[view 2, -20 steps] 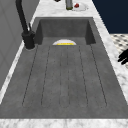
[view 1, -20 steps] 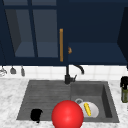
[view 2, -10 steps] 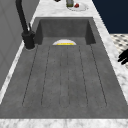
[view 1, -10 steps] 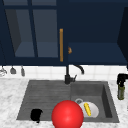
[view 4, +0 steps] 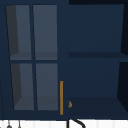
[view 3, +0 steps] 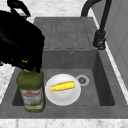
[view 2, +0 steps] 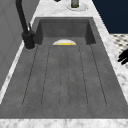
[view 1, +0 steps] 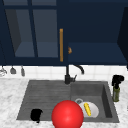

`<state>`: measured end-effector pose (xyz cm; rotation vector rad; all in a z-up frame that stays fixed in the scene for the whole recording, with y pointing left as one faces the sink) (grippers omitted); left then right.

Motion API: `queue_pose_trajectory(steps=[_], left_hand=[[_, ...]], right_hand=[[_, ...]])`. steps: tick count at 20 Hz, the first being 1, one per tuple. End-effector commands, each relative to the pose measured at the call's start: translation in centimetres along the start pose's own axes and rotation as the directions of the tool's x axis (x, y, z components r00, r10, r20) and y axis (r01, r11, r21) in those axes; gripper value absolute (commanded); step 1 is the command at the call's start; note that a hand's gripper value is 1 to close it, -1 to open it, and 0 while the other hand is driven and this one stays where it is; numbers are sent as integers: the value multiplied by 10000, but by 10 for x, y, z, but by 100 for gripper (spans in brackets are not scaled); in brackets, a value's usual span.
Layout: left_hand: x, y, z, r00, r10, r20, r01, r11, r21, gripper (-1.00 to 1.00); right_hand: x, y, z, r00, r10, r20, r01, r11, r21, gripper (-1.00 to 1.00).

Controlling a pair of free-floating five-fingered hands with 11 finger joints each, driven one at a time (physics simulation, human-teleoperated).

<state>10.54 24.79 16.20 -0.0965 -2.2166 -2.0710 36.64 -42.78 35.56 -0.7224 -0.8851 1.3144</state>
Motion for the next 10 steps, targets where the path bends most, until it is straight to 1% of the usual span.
queue_pose_trajectory(steps=[1,5,10], left_hand=[[0,0,0,10000,0,0,0,10000,0,0],[0,0,0,10000,0,0,0,10000,0,0],[0,0,0,10000,0,0,0,10000,0,0]], right_hand=[[23,4,16,9995,-255,173,261,9989,-382,100],[45,4,38,9994,-295,169,299,9992,-251,100],[74,4,66,9990,-410,147,414,9988,-264,100]])
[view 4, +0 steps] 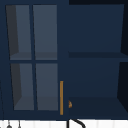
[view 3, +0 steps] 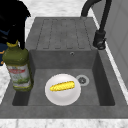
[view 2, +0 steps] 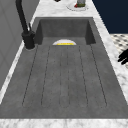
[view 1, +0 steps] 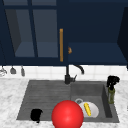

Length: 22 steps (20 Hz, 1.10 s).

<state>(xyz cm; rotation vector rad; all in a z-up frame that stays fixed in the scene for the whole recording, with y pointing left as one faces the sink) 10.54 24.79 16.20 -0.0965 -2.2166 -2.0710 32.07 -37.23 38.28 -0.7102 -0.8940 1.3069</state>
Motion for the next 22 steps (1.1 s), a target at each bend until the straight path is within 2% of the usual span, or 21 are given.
queue_pose_trajectory(steps=[1,8,22], left_hand=[[0,0,0,10000,0,0,0,10000,0,0],[0,0,0,10000,0,0,0,10000,0,0],[0,0,0,10000,0,0,0,10000,0,0]], right_hand=[[23,-3,21,9995,-305,70,307,9991,-290,100],[58,-6,63,9984,-544,178,555,9961,-689,100],[105,-34,157,9993,-380,26,380,9919,-1214,100]])
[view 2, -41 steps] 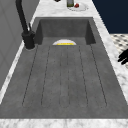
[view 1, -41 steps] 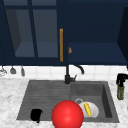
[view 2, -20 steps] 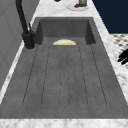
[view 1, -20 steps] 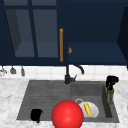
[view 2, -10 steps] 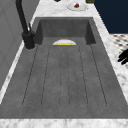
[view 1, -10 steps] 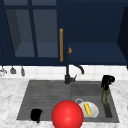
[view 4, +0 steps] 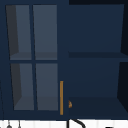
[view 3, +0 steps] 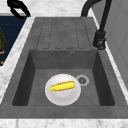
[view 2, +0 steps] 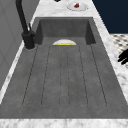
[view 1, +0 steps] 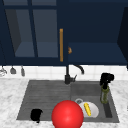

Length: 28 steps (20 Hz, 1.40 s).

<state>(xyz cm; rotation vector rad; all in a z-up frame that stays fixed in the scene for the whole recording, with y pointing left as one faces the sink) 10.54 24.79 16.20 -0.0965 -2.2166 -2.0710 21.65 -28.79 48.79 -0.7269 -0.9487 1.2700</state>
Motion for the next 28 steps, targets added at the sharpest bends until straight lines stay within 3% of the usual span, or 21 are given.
queue_pose_trajectory(steps=[1,28], left_hand=[[0,0,0,10000,0,0,0,10000,0,0],[0,0,0,10000,0,0,0,10000,0,0]], right_hand=[[13,-12,25,9998,-109,-147,97,9971,-750,100],[119,-95,206,9998,-47,-193,24,9935,-1141,100]])
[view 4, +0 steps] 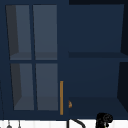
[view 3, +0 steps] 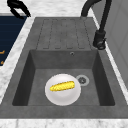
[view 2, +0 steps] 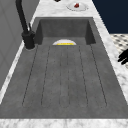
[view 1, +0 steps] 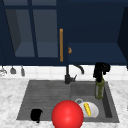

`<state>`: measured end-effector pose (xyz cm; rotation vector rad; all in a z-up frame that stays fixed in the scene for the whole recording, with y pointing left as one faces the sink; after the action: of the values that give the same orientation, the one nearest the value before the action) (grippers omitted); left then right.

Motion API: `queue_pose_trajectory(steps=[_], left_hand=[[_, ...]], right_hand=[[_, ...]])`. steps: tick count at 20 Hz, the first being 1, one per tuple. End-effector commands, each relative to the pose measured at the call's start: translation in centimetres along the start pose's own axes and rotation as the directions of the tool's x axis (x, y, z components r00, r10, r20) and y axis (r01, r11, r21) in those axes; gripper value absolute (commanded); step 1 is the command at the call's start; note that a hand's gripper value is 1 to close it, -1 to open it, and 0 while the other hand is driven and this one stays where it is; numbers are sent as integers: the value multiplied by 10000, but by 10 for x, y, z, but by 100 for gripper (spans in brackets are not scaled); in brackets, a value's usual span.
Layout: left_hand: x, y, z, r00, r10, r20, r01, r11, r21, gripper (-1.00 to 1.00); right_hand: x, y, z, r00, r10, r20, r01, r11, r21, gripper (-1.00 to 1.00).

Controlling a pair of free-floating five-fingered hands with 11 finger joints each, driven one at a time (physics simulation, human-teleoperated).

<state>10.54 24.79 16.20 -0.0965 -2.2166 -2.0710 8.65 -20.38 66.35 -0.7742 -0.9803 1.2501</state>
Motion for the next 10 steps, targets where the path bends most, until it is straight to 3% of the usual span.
queue_pose_trajectory(steps=[1,10], left_hand=[[0,0,0,10000,0,0,0,10000,0,0],[0,0,0,10000,0,0,0,10000,0,0]], right_hand=[[9,-22,18,9999,-73,-105,66,9982,-599,100],[33,-74,57,9998,-112,-149,105,9988,-485,100]])
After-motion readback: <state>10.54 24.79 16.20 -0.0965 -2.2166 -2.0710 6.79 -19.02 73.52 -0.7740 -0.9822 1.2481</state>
